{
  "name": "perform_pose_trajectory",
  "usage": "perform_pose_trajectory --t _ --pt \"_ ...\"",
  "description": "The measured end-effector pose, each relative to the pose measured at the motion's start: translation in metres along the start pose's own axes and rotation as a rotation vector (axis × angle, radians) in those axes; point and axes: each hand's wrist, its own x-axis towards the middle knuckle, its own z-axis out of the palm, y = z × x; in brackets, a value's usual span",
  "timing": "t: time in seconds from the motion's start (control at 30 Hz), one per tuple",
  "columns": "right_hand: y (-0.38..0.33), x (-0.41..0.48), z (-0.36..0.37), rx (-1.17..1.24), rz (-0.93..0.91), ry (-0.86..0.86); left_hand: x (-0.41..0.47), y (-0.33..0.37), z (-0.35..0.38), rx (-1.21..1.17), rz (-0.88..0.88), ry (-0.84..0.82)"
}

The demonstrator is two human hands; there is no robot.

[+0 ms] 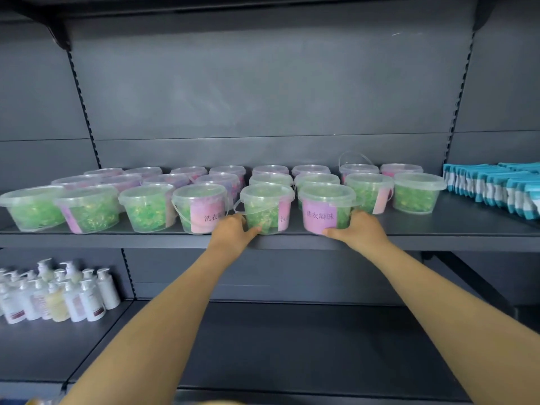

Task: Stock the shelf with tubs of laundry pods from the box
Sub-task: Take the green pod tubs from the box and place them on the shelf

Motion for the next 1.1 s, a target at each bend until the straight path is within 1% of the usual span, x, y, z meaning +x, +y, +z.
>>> perform_pose_trajectory --t 0.17,0.3,0.37,0.47,0.6,0.67,0.77,0.87,0.97,1.1 --pt "-0.007 -0.029 -0.004 -0.277 -0.035 -0.089 -0.023 -0.020 -0.022 0.199 0.125 -0.102" --pt "-0.045 -0.062 -0.001 -0.530 -0.097 -0.185 -0.056 -0.047 -0.055 0.433 0.270 -0.176" --pt "-0.073 -0.082 0.005 -0.589 -0.139 -0.197 -0.074 -0.065 -0.078 0.545 0.344 -0.194" --pt "-0.116 -0.115 0.024 -0.602 -0.180 -0.204 -0.100 -0.101 -0.115 0.579 0.405 -0.189" --pt "-0.160 -0.160 0.068 -0.601 -0.194 -0.262 -0.140 -0.158 -0.147 0.615 0.406 -0.211" --pt "-0.173 -0.183 0.098 -0.631 -0.192 -0.312 -0.160 -0.190 -0.151 0.658 0.415 -0.255" --pt "-0.180 -0.218 0.144 -0.637 -0.212 -0.407 -0.188 -0.239 -0.146 0.633 0.386 -0.300" --pt "-0.173 -0.252 0.193 -0.659 -0.240 -0.490 -0.219 -0.283 -0.130 0.602 0.318 -0.364" --pt "-0.156 -0.280 0.242 -0.673 -0.245 -0.586 -0.246 -0.321 -0.106 0.591 0.214 -0.447" --pt "-0.123 -0.305 0.297 -0.665 -0.173 -0.745 -0.269 -0.361 -0.069 0.556 0.105 -0.557"
